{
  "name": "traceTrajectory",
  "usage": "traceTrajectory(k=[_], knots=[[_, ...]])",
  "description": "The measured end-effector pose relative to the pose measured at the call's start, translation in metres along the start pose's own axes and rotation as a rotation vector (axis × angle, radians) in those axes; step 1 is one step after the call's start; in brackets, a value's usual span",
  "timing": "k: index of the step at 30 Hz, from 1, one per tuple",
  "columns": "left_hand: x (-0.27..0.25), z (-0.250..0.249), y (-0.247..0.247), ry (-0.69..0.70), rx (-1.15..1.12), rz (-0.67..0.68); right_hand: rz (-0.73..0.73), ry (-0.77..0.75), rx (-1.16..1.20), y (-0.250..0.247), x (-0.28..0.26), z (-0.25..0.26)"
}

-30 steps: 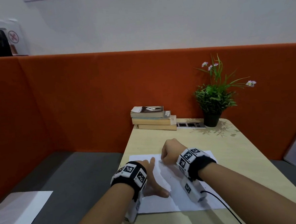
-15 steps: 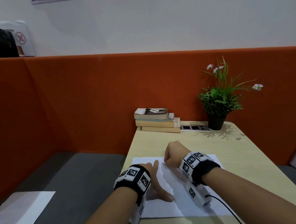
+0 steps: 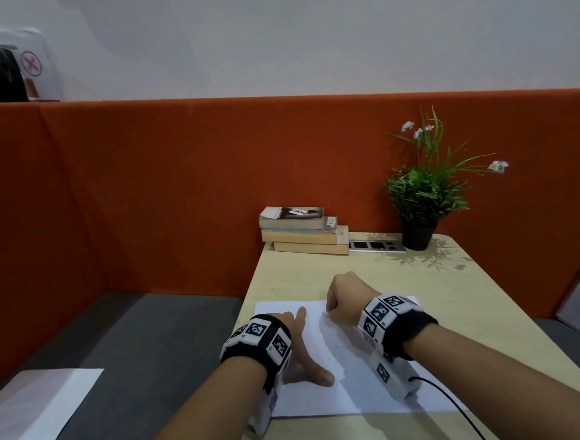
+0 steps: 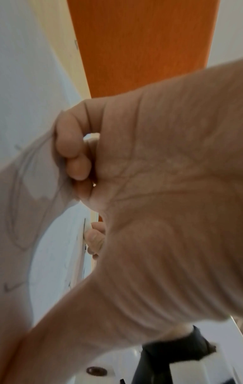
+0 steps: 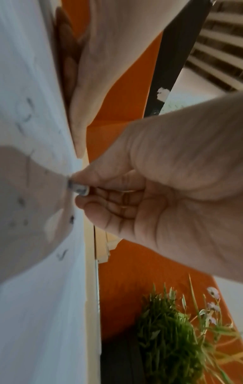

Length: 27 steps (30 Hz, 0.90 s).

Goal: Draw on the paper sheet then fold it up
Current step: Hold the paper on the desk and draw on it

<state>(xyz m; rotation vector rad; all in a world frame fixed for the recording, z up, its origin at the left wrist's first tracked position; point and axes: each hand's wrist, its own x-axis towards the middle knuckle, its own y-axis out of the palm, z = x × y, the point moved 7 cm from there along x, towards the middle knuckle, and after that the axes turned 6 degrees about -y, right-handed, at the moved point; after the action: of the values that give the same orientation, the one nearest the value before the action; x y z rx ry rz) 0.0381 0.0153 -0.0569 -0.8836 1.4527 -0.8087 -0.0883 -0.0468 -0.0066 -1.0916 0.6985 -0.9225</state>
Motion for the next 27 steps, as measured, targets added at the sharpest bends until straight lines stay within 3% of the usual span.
traceTrajectory(k=[8, 15, 27], knots=[[0.000, 0.001, 0.002, -0.007, 0.006, -0.015, 0.194, -0.119, 0.021, 0.012, -0.044, 0.004], [-0.002, 0.001, 0.001, -0.008, 0.032, -0.043, 0.095, -0.067, -0.009, -0.001, -0.024, -0.002], [-0.015, -0.009, -0.010, 0.077, 0.091, -0.031, 0.051, -0.145, 0.032, 0.006, -0.023, 0.013]])
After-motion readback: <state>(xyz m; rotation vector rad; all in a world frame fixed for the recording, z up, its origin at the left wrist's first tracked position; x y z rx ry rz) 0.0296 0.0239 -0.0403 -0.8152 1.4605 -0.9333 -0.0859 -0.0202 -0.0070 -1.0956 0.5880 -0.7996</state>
